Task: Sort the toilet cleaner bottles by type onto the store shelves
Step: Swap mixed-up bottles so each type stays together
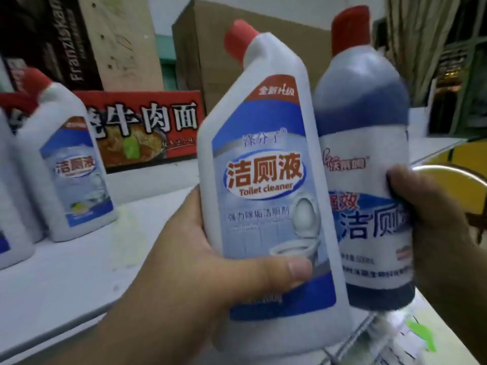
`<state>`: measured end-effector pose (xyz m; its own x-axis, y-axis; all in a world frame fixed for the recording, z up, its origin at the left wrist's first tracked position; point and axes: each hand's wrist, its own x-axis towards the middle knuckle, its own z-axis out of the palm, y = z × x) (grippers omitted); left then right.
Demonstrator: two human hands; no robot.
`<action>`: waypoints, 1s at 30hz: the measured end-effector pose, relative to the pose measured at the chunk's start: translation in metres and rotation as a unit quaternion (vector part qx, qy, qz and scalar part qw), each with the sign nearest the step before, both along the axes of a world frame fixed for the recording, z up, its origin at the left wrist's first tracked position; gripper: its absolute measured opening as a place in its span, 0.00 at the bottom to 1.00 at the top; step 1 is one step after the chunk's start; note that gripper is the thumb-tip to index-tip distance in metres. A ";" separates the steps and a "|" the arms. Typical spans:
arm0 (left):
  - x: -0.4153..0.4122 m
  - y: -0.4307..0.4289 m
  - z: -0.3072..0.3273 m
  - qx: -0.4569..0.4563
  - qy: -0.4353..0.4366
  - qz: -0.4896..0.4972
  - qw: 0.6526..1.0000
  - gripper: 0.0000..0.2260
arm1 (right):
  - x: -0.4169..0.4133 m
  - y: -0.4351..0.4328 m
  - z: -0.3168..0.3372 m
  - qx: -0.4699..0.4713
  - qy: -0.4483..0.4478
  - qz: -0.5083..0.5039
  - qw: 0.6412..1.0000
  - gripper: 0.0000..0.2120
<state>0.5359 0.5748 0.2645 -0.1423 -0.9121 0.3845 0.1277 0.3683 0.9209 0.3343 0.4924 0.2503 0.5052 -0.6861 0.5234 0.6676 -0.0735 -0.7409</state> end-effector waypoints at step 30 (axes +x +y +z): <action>0.166 -0.043 0.024 0.017 -0.073 0.550 0.832 0.37 | 0.238 -0.087 0.069 -0.128 0.161 0.009 0.978 0.16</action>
<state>0.7023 0.5314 0.2881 0.7428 -0.5309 0.4080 -0.3831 0.1628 0.9092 0.5723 0.4056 0.3190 0.6832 -0.5424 0.4889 0.4051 -0.2755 -0.8718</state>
